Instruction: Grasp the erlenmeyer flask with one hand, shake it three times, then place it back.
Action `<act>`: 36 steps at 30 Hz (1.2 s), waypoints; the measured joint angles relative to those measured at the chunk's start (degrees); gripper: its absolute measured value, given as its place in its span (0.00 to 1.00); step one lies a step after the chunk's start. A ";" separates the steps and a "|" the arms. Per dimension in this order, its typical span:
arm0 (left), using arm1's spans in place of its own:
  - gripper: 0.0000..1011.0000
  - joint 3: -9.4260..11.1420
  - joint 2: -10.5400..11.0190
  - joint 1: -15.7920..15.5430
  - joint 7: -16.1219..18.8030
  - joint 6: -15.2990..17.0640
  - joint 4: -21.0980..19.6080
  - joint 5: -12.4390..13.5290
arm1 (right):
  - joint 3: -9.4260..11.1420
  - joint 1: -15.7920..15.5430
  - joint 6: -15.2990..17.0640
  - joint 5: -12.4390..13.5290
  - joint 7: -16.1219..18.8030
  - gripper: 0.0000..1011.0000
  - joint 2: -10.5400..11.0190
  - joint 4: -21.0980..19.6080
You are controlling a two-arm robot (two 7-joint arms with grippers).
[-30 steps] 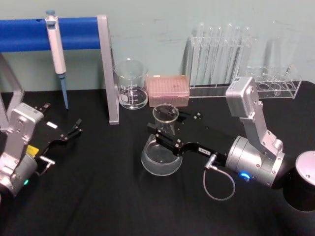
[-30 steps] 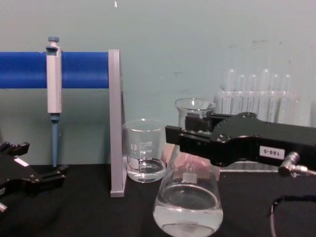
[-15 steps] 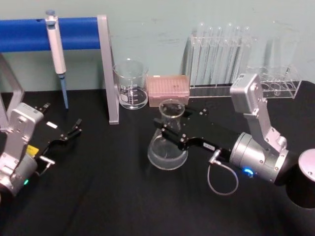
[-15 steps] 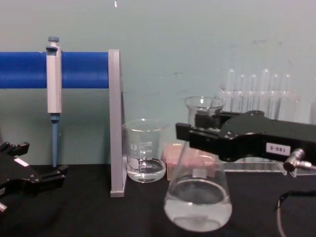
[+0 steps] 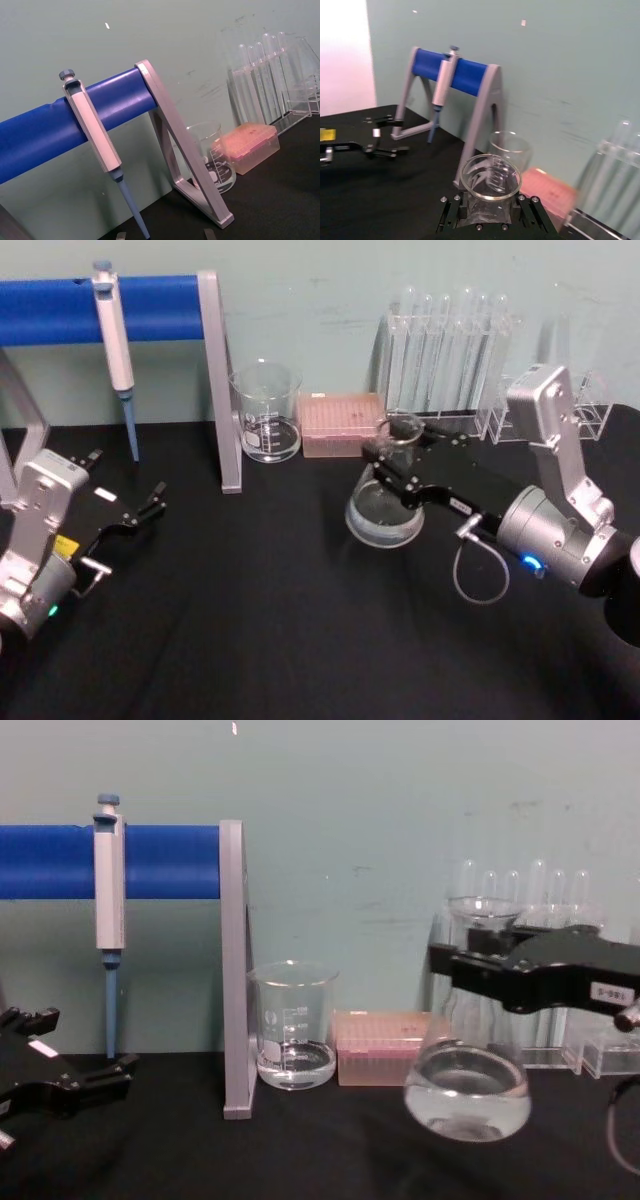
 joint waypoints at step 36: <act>0.99 0.00 0.00 0.00 0.00 0.00 0.00 0.00 | 9.03 -2.11 1.73 -4.55 -5.44 0.45 -2.31 2.22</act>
